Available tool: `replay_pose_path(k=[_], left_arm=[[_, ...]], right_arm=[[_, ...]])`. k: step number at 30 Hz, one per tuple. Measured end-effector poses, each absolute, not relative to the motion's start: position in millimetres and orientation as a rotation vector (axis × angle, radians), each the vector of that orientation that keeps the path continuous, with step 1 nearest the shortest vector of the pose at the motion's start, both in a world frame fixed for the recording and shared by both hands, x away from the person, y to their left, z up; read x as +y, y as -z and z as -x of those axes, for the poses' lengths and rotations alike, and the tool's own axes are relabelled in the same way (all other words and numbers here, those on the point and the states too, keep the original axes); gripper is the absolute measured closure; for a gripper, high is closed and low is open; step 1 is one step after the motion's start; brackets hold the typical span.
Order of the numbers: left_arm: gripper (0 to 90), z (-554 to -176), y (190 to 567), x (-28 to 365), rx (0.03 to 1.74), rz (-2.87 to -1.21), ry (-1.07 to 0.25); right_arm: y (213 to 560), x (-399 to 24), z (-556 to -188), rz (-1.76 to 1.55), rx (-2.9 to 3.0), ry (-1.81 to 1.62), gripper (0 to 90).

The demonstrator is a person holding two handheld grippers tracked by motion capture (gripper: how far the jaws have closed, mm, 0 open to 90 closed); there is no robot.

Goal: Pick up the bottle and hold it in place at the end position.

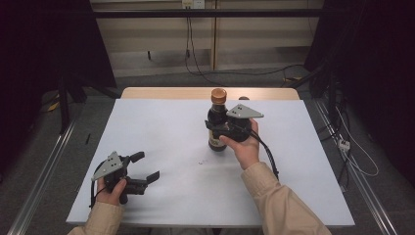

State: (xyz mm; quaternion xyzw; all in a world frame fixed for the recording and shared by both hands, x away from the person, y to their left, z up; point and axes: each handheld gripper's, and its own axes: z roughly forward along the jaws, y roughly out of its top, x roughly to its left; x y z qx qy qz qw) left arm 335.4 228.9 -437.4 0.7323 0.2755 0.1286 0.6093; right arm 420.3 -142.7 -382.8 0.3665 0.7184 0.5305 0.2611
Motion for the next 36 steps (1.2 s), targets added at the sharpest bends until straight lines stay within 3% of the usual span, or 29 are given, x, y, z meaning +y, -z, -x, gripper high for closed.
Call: replay_pose_path(k=[36], left_arm=[[3.7, -338.8, 440.5, 229.9, 0.651, -1.683, -0.287]], right_arm=[[398.9, -134.2, -437.7, -0.96, 2.0, -1.506, 27.4]])
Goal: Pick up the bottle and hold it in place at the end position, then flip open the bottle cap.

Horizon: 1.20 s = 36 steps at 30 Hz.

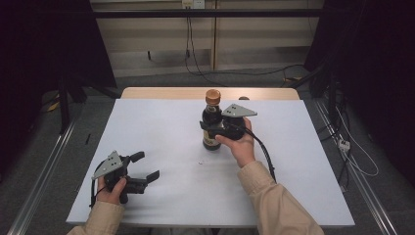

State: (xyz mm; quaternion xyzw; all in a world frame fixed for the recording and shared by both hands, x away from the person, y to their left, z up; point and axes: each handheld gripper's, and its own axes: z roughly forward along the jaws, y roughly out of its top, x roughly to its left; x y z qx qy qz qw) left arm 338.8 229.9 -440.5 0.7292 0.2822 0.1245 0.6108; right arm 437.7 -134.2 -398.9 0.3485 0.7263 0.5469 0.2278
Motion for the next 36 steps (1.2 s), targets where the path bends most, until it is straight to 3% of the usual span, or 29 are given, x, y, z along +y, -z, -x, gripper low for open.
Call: replay_pose_path(k=[36], left_arm=[[4.3, -352.7, 415.0, 208.3, 0.663, -1.718, -0.243]], right_arm=[[402.8, -136.6, -436.0, -0.957, 2.002, -1.535, 28.4]])
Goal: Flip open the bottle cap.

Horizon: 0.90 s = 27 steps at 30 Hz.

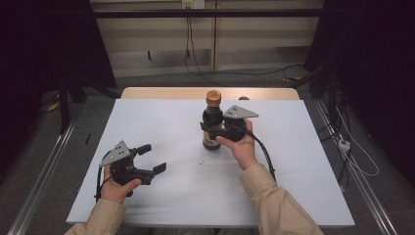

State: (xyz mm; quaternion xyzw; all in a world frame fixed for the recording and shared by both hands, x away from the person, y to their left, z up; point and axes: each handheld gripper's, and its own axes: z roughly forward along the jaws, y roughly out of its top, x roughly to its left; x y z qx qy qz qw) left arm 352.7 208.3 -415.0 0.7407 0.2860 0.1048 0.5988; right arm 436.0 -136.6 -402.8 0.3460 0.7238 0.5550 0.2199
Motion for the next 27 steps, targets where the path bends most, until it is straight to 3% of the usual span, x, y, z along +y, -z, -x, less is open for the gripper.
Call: replay_pose_path(k=[21, 27], left_arm=[[7.2, -371.1, 397.1, 178.3, 0.651, -1.763, -0.161], [15.1, -376.9, 387.5, 171.0, 0.641, -1.762, -0.128]], right_arm=[[402.5, -138.4, -436.6, -0.945, 2.024, -1.532, 28.8], [401.5, -139.4, -438.3, -0.931, 2.048, -1.528, 29.0]])
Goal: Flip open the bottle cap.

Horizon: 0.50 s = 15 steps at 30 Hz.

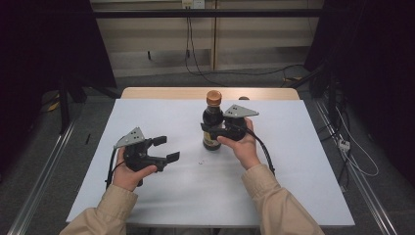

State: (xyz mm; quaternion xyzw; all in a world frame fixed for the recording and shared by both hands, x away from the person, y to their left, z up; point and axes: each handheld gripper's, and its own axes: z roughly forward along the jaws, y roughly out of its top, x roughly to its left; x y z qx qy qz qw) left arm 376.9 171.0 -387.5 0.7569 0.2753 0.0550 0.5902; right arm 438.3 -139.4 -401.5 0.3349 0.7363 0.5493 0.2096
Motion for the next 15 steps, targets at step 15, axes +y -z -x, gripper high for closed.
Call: replay_pose_path(k=[15], left_arm=[[21.1, -391.8, 373.4, 153.9, 0.634, -1.775, -0.104]], right_arm=[[400.8, -142.9, -440.2, -0.882, 2.082, -1.52, 30.2]])
